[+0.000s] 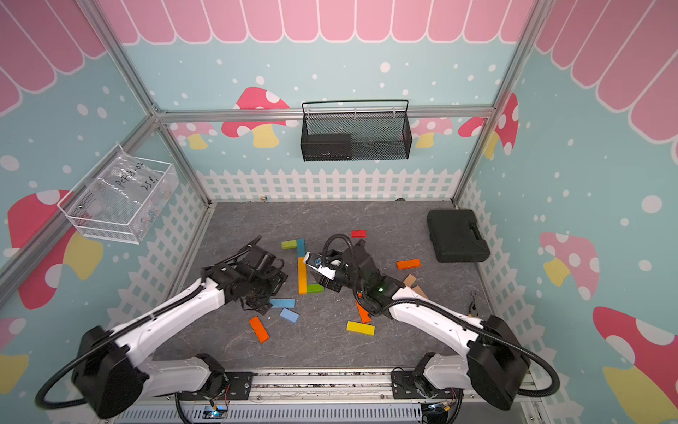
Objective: Assemble a giraffe with building blocks
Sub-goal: Adjust the building block at the center of the board, then pick up the building block from the center of the board.
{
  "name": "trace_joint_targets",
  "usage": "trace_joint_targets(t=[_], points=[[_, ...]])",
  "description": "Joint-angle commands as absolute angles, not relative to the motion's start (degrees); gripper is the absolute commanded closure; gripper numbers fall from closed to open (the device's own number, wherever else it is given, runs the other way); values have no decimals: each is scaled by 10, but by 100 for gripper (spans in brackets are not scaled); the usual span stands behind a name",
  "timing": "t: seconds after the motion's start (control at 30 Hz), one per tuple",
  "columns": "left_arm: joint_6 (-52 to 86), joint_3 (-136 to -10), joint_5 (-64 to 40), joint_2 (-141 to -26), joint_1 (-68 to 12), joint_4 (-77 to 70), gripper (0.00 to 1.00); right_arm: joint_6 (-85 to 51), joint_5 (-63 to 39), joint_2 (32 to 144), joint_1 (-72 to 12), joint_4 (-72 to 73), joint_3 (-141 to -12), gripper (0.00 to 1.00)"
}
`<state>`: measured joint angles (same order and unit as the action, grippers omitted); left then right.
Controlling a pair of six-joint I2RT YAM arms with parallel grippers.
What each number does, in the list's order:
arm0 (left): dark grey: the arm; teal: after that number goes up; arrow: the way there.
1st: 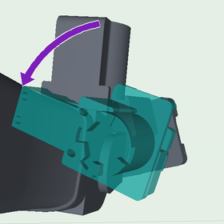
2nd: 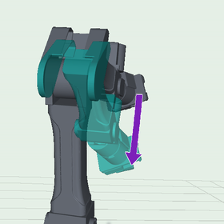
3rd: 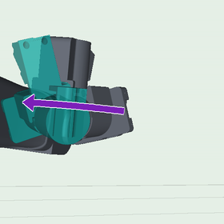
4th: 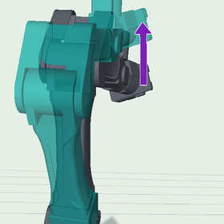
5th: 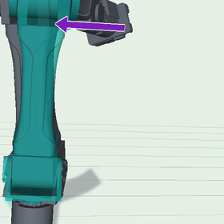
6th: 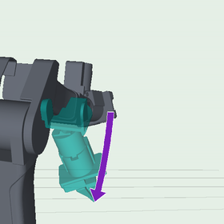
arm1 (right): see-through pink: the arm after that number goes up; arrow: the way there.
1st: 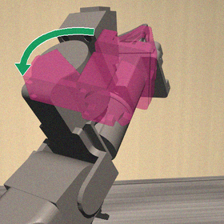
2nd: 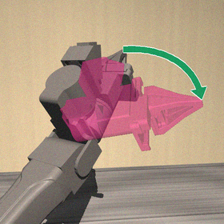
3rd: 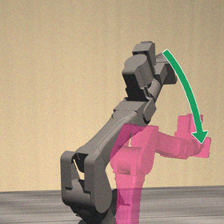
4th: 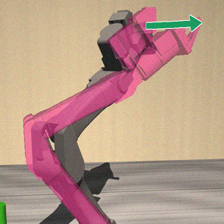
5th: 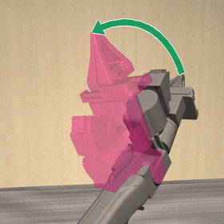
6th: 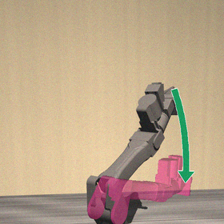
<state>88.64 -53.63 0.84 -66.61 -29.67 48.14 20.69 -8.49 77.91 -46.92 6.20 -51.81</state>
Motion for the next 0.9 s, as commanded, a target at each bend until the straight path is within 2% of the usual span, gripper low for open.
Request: trace_joint_targets(t=[0.0,0.1,0.33,0.87], points=[[896,-553,83,-583,-249,564,11,239,-120,850,-489,-33,-564,41],[861,-567,72,-530,-189,611,11,261,-139,915,-506,-70,-612,42],[804,-509,-75,-505,-92,615,11,299,-150,1062,-537,-172,-748,42],[800,-404,-149,-483,-59,559,11,293,-164,1198,-559,-218,-852,48]])
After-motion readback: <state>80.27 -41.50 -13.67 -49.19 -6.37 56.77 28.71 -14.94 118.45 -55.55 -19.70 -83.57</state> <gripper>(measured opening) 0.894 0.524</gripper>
